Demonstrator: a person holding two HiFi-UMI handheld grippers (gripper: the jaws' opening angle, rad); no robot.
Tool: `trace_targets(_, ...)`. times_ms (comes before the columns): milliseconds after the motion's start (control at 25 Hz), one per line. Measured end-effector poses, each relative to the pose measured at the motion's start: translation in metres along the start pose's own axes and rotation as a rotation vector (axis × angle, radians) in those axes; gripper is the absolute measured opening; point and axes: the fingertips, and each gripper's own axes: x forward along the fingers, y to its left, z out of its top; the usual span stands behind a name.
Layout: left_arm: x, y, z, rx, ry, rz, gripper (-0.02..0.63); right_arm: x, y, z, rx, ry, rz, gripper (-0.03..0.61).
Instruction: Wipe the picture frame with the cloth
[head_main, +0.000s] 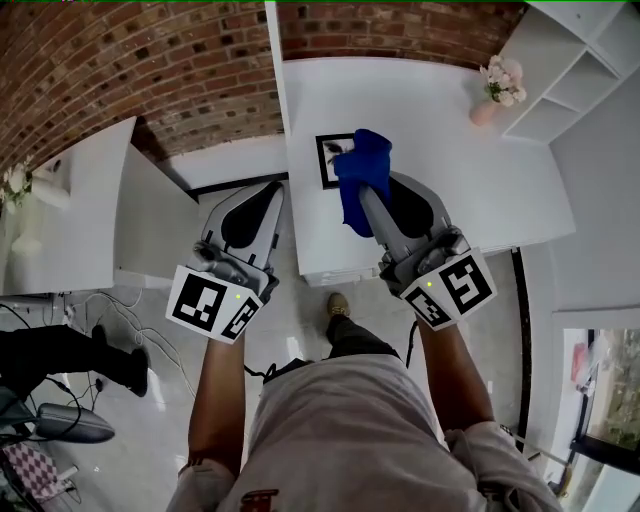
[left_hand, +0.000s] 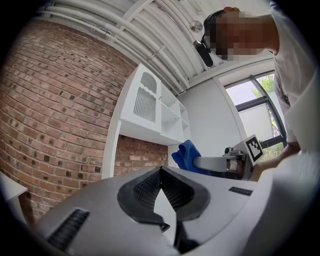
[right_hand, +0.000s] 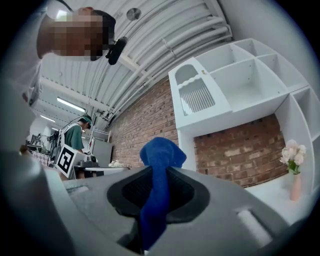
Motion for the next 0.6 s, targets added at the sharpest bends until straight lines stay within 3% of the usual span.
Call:
trace_targets(280,0.048,0.028,-0.017,0.007,0.033,0.032,0.0,0.034,-0.045,-0.015,0.008,0.045,0.017,0.072)
trace_targets(600,0.091,0.057,-0.056,-0.019,0.126,0.084,0.0,0.06,-0.09,-0.038,0.058,0.108,0.013,0.072)
